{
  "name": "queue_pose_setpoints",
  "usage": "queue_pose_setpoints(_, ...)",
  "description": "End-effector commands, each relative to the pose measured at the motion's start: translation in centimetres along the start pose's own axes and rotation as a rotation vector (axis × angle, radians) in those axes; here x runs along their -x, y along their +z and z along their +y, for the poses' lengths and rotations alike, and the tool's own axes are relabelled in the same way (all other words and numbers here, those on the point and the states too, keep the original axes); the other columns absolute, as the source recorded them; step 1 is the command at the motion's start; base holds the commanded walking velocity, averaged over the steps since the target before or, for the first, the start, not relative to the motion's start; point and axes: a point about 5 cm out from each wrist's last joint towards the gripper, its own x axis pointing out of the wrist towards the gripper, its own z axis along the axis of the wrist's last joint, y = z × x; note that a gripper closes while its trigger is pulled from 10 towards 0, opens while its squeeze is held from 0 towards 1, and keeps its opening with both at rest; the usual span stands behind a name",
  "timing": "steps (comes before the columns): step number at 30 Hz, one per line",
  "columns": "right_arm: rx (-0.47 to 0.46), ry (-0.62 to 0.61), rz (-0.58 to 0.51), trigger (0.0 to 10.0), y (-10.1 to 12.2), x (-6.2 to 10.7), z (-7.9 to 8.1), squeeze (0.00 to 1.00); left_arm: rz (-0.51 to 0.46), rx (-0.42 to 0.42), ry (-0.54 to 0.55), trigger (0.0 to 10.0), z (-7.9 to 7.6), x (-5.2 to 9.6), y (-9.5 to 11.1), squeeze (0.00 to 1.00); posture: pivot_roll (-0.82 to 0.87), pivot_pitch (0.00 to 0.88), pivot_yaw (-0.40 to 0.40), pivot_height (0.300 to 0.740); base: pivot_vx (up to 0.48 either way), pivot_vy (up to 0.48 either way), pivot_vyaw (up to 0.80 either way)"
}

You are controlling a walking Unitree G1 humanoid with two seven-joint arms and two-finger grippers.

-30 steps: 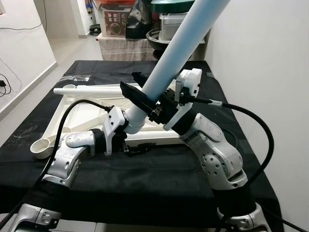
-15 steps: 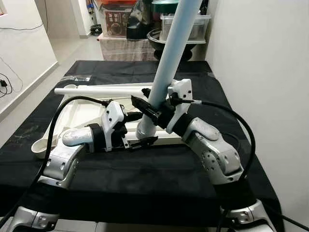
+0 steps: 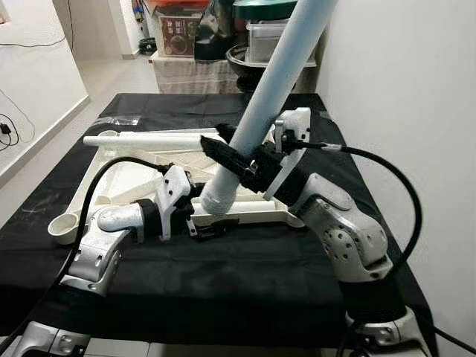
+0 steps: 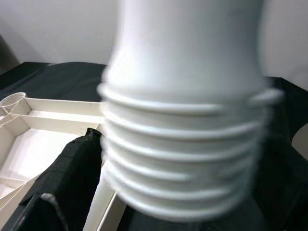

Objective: Building children table

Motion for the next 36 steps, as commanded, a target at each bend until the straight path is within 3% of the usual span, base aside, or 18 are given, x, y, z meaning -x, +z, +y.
queue_pose_setpoints(1, -0.027, 0.056, 0.000, 0.0, -0.2, -0.1, 0.9, 0.00, 0.021, -0.009, 0.014, 10.0, 0.6, 0.5, -0.1, 0.00, -0.03, 0.000, 0.007, 0.740, 0.000, 0.000, 0.00)
queue_pose_setpoints(11, -0.053, 0.123, 0.033, 0.0, -1.1, -0.5, 2.4, 0.00, -0.016, -0.030, -0.036, 10.0, 0.4, -0.6, 0.9, 0.00, -0.04, 0.000, 0.003, 0.740, 0.000, 0.000, 0.00)
queue_pose_setpoints(23, -0.038, 0.105, 0.043, 0.0, -1.4, -0.6, 2.5, 0.00, -0.026, -0.022, -0.073, 10.0, 0.1, -1.4, 1.0, 0.00, -0.04, 0.000, 0.003, 0.740, 0.000, 0.000, 0.00)
queue_pose_setpoints(24, -0.037, 0.106, 0.042, 0.0, -1.3, -0.6, 2.5, 0.00, -0.027, -0.019, -0.075, 6.6, 0.1, -1.4, 0.9, 0.00, -0.04, 0.000, 0.007, 0.740, 0.000, 0.000, 0.00)
queue_pose_setpoints(25, -0.036, 0.107, 0.041, 0.0, -1.3, -0.6, 2.6, 0.00, -0.029, -0.018, -0.075, 6.6, 0.1, -1.4, 0.8, 0.00, -0.04, 0.000, 0.007, 0.740, 0.000, 0.000, 0.00)
queue_pose_setpoints(26, -0.035, 0.106, 0.041, 0.0, -1.3, -0.6, 2.6, 0.00, -0.037, -0.019, -0.082, 0.0, 0.0, -1.3, 0.8, 0.00, -0.04, 0.000, 0.007, 0.740, 0.000, 0.000, 0.00)
queue_pose_setpoints(36, -0.028, 0.096, 0.040, 0.0, -1.2, -0.6, 2.5, 0.00, -0.047, -0.019, -0.105, 0.0, -0.3, -1.1, 0.7, 0.00, -0.04, 0.000, 0.004, 0.740, 0.000, 0.000, 0.00)
